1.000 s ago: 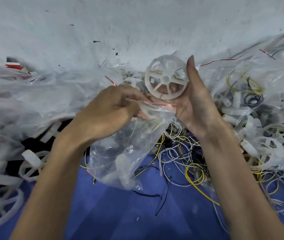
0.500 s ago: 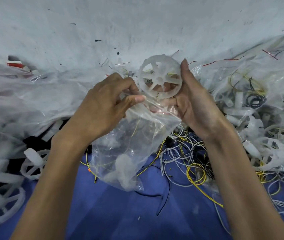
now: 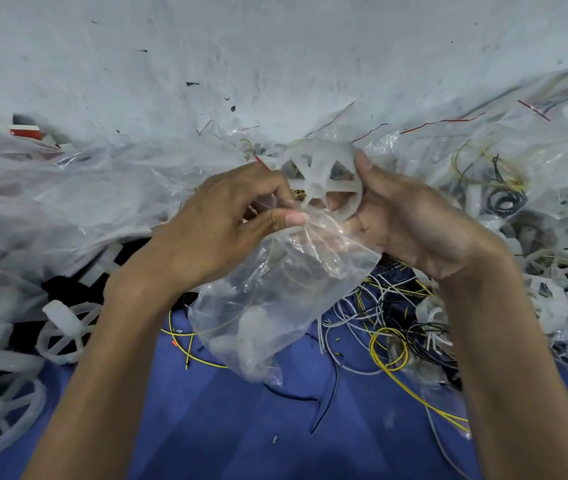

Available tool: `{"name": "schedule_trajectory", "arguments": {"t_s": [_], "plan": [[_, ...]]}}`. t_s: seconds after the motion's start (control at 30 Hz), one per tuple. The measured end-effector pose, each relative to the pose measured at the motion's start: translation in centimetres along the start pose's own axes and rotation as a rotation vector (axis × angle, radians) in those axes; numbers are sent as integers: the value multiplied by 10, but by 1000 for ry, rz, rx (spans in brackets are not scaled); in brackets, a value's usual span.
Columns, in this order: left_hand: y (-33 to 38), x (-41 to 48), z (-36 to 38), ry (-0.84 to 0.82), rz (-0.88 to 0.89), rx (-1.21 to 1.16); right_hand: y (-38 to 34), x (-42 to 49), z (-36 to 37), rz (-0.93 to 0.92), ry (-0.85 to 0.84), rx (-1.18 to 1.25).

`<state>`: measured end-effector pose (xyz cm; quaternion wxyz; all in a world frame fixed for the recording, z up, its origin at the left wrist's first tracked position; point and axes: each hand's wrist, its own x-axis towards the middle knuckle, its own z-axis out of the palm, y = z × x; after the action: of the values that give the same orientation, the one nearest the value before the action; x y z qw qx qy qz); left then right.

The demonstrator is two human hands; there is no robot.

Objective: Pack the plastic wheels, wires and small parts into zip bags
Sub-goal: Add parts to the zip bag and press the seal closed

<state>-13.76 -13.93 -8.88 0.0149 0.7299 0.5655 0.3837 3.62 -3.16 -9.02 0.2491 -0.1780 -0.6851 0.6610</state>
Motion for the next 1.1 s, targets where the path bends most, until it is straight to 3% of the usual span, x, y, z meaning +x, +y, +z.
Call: {"name": "schedule_trajectory", "arguments": {"t_s": [0.3,0.47,0.73,0.9,1.0,1.1], "plan": [[0,-2,-5,31,-2,-155,3,-5,-13,39,-135,-128],[9,-4,-6,-44,18,-269,-3,-9,-8,92,-198,-498],[12,-3,-8,-67,58,-231,-3,23,34,-22,-241,-1075],[8,-4,-14,35,31,-227,0,39,34,90,-294,-889],[-2,-8,-25,87,11,-215,-6,48,38,-44,-319,-815],[-11,-15,-37,145,-11,-212,-13,49,24,-233,-35,-314]]}}
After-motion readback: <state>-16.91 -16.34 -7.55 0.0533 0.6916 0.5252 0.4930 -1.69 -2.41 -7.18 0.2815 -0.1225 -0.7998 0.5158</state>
